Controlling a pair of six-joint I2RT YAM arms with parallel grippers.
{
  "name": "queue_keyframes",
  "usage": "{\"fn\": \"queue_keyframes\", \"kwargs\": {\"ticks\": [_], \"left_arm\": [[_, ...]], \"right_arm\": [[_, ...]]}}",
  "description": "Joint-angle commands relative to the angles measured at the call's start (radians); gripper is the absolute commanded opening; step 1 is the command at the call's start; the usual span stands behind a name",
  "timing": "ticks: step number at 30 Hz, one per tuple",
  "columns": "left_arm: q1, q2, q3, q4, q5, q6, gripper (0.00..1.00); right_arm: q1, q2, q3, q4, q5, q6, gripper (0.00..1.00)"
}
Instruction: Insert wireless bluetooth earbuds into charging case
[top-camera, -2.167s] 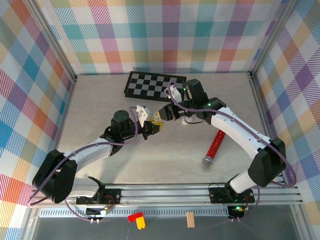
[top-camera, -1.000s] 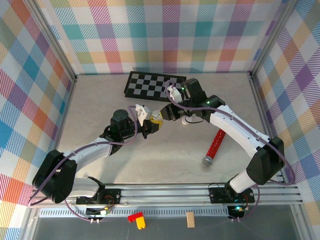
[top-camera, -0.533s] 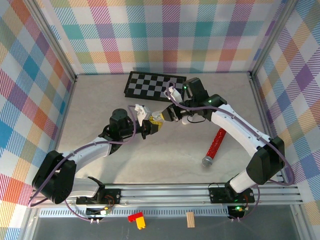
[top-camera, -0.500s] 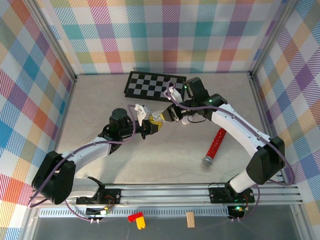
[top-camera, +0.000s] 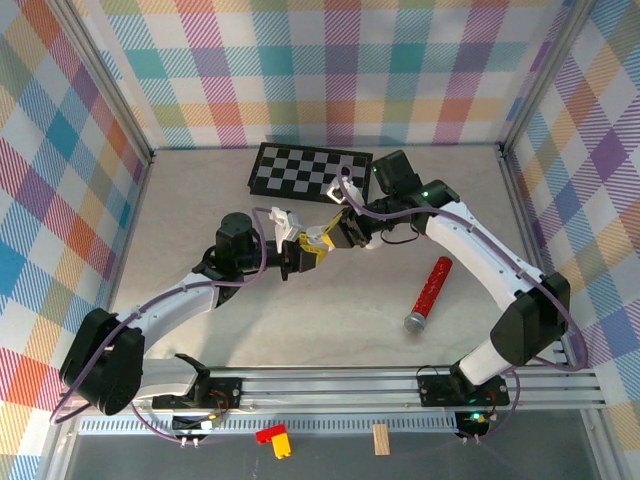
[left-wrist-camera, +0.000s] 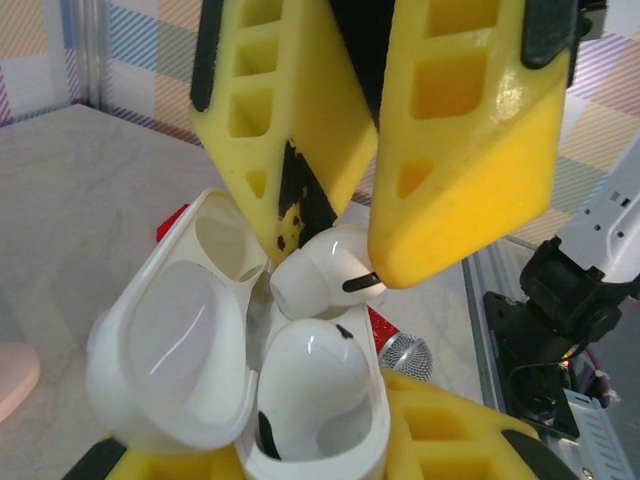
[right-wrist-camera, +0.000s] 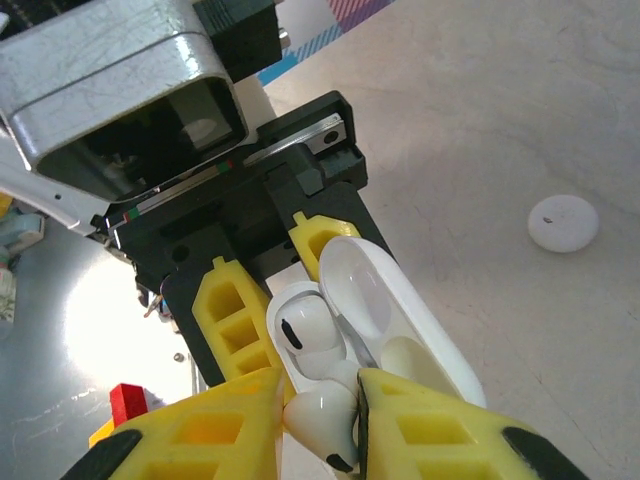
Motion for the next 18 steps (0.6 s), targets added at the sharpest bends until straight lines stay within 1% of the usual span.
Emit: {"fn": "queue_keyframes", "kwargs": {"ticks": [1,4,9,14,18], "left_arm": [[0.007,-0.026,0.029,0.015,0.062,0.000,0.00],[0.007,-0.023,0.031,0.015,0.072,0.004,0.01],[0.010,-0.023,0.041,-0.011,0.065,0.022,0.01],[0.011,-0.027,0.036,-0.011,0.056,0.024,0.01],[0.012,-0.029,0.028,-0.005,0.039,0.034,0.01]], "right_arm": [[-0.008,0.020,0.037,-0.048,-0.066,-0.082,0.24],[-0.017,0.029,0.044,-0.024,-0.050,-0.044,0.29],[-0.026,0.015,0.064,0.021,0.010,0.022,0.43],[-0.029,-0.028,0.056,0.052,0.083,0.064,0.48],[-0.029,-0.074,0.020,0.106,0.082,0.107,0.50]]}}
